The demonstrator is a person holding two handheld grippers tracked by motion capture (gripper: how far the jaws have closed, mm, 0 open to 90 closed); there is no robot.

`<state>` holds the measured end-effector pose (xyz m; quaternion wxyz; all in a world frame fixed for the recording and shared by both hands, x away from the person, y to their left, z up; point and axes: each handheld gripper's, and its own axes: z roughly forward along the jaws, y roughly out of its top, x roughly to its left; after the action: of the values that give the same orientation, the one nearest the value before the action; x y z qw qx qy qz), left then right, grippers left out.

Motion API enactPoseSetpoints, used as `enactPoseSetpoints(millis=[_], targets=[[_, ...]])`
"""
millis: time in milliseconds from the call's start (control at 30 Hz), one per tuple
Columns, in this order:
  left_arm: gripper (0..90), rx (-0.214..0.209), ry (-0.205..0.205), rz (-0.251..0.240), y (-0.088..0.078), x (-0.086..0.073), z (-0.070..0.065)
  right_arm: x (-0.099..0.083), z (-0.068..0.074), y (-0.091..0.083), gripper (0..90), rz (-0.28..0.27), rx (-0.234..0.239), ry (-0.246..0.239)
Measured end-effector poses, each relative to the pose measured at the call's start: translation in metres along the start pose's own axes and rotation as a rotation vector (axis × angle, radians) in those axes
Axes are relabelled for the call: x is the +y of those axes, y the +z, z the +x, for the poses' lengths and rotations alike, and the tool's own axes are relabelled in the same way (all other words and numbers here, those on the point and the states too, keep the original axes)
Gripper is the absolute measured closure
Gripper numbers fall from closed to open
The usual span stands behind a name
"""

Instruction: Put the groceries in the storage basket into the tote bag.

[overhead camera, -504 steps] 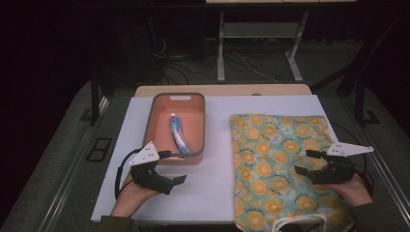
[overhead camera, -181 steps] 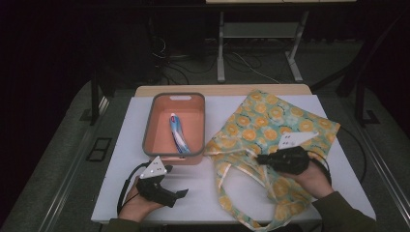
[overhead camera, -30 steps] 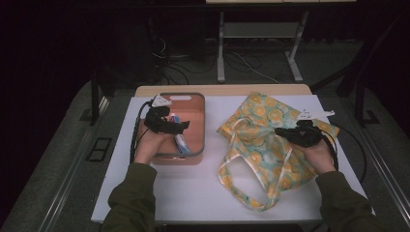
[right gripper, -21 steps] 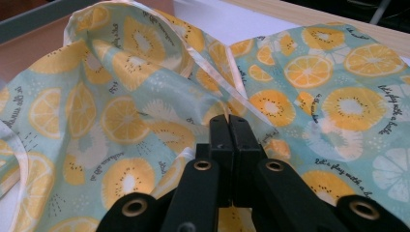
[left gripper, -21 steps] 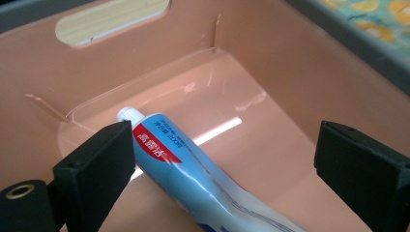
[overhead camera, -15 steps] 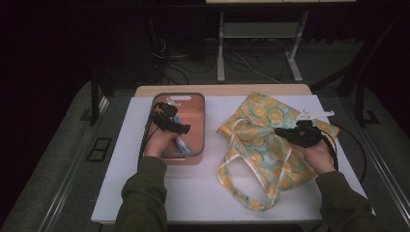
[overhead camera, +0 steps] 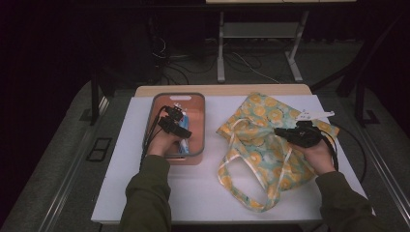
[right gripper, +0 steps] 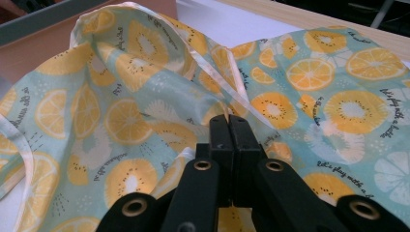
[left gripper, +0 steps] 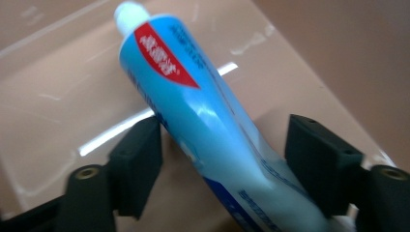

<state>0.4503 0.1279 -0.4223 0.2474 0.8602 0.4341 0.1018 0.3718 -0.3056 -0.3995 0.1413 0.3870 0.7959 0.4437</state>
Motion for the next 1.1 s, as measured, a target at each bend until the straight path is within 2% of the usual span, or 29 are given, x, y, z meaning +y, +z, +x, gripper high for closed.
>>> enactPoseSetpoints(millis=[167, 233, 300, 433, 500, 567, 667, 900, 1033, 1100], targets=[[54.2, -0.029, 0.032, -0.005, -0.001, 0.0, -0.003, 0.0, 0.0, 0.0, 89.5, 0.005, 0.001, -0.001], [62.6, -0.06, 0.039, -0.016, -0.003, 0.0, -0.003, 0.0, 0.0, 0.001, 89.5, 0.004, 0.0, -0.002], [69.3, -0.069, 0.053, -0.005, -0.002, 0.0, -0.005, -0.001, 0.001, 0.001, 89.5, 0.006, 0.0, -0.003], [72.0, -0.08, 0.024, 0.003, -0.005, 0.001, -0.002, -0.001, 0.001, 0.002, 89.5, 0.009, 0.0, -0.003], [72.5, -0.058, 0.026, 0.01, -0.006, 0.002, -0.001, -0.001, 0.001, 0.002, 89.5, 0.009, 0.002, -0.002], [72.8, -0.058, 0.026, 0.006, -0.008, 0.003, 0.001, -0.001, 0.001, 0.003, 89.5, 0.011, 0.002, -0.003], [73.0, -0.066, 0.022, -0.037, -0.016, 0.005, 0.003, -0.001, 0.001, 0.003, 89.5, 0.012, 0.002, -0.004], [73.2, -0.095, 0.049, -0.119, -0.043, 0.011, 0.004, -0.001, 0.0, 0.003, 89.5, 0.009, 0.001, 0.001], [73.5, -0.138, 0.046, -0.178, -0.06, 0.015, 0.002, -0.001, 0.0, 0.003, 89.5, 0.01, -0.001, 0.0], [73.5, -0.15, 0.062, -0.193, -0.068, 0.018, -0.003, -0.001, 0.0, 0.004, 89.5, 0.011, 0.0, 0.0]])
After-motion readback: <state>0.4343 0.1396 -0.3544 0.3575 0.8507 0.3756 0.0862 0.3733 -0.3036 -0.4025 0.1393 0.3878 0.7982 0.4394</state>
